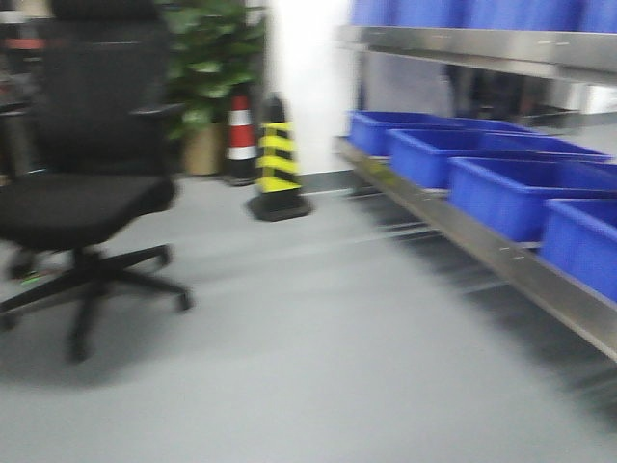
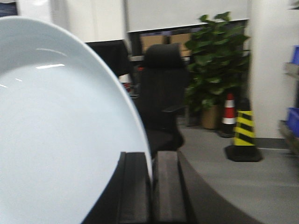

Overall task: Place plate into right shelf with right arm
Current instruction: 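Drive the base to the steel shelf holding the plate in the right gripper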

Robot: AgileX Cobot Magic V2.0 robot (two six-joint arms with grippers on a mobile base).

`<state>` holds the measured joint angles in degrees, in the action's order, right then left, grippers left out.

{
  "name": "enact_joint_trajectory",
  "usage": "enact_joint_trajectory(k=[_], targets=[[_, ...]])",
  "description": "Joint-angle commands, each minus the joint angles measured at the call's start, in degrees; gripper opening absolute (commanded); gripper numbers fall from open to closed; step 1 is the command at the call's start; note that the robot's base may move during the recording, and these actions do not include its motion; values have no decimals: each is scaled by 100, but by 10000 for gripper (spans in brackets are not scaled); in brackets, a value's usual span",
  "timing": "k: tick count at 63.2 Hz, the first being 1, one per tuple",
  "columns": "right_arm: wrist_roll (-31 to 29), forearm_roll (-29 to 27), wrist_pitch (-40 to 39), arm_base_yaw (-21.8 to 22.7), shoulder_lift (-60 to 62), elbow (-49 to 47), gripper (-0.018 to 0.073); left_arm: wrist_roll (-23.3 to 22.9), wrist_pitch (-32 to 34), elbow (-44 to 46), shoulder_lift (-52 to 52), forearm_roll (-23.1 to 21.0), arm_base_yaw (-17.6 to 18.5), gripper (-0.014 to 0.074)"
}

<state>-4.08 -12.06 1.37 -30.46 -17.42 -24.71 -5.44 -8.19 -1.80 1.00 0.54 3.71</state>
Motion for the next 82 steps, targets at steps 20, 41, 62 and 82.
enact_joint_trajectory(k=[20,41,62,82], targets=[[-31,16,-551,25,-54,-167,57,-34,480,-57,24,-13,38,-47],[-31,16,-545,25,-54,-167,57,-34,480,-57,24,-13,38,-47],[-31,16,-544,25,-54,-167,57,-34,480,-57,24,-13,38,-47],[-31,16,-539,25,-54,-167,57,-34,480,-57,24,-13,38,-47]])
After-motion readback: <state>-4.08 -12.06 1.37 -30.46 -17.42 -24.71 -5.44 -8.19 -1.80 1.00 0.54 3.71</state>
